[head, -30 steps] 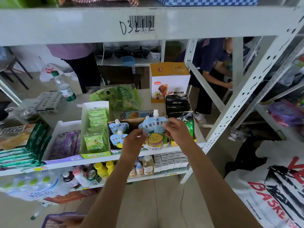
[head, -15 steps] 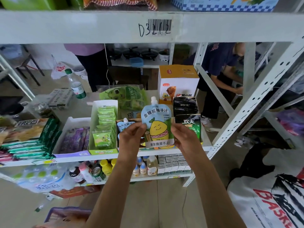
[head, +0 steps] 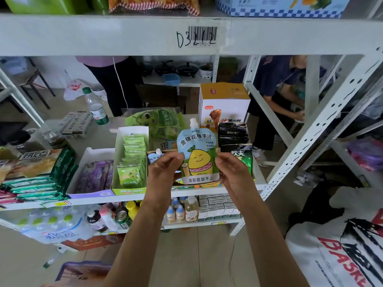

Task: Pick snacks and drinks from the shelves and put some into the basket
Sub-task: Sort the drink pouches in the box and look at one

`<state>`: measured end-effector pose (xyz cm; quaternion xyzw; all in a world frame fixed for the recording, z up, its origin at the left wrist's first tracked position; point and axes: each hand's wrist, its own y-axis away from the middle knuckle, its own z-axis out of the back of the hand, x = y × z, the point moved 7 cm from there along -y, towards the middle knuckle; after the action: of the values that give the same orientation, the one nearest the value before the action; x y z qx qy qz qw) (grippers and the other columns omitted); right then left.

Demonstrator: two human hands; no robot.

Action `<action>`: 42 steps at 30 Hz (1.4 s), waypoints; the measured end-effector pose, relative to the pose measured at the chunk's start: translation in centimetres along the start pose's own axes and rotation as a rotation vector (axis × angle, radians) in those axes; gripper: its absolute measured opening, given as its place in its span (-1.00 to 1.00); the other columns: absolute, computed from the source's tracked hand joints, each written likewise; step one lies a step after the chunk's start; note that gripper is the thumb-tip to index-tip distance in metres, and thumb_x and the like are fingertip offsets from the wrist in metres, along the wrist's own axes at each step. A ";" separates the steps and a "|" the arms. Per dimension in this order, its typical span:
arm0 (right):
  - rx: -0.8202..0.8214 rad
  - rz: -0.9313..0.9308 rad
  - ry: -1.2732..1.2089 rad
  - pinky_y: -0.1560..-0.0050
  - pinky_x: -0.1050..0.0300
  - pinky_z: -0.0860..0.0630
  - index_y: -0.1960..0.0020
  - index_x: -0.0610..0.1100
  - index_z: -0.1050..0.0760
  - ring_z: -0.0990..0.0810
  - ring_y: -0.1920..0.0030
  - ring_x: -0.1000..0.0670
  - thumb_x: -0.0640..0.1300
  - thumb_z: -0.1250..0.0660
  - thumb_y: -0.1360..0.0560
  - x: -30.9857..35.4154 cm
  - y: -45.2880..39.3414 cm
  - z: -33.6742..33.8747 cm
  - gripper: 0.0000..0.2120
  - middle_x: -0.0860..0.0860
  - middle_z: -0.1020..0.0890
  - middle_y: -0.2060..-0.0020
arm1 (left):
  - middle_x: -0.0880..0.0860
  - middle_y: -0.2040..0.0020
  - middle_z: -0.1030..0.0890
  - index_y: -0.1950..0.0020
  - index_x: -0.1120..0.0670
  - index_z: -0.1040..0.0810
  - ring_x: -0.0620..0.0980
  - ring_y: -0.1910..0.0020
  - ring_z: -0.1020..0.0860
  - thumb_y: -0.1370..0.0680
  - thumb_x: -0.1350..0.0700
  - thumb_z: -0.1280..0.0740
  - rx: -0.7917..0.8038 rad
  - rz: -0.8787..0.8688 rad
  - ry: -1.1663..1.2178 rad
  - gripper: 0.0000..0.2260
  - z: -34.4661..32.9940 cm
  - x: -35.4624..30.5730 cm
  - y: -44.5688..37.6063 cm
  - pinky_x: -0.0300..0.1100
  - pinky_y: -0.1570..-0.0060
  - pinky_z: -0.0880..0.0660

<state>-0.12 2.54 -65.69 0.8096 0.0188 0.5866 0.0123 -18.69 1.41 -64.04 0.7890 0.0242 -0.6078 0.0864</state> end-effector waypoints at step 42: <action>-0.101 0.239 0.377 0.34 0.37 -0.42 0.06 -0.14 -0.59 -0.52 0.42 0.23 -0.27 -0.32 -0.57 2.9 1.6 -0.4 -0.90 0.22 -0.58 0.45 | 0.01 -0.01 -0.71 -0.11 0.05 -0.60 -0.01 -0.06 -0.65 -0.68 0.18 -0.13 0.028 0.031 0.146 -0.75 -1.9 1.7 2.3 -0.09 0.04 -0.62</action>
<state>0.46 1.10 -62.77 0.6804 -0.1048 0.7251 -0.0205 -16.10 -0.61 -64.98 0.8325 0.0097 -0.5476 0.0831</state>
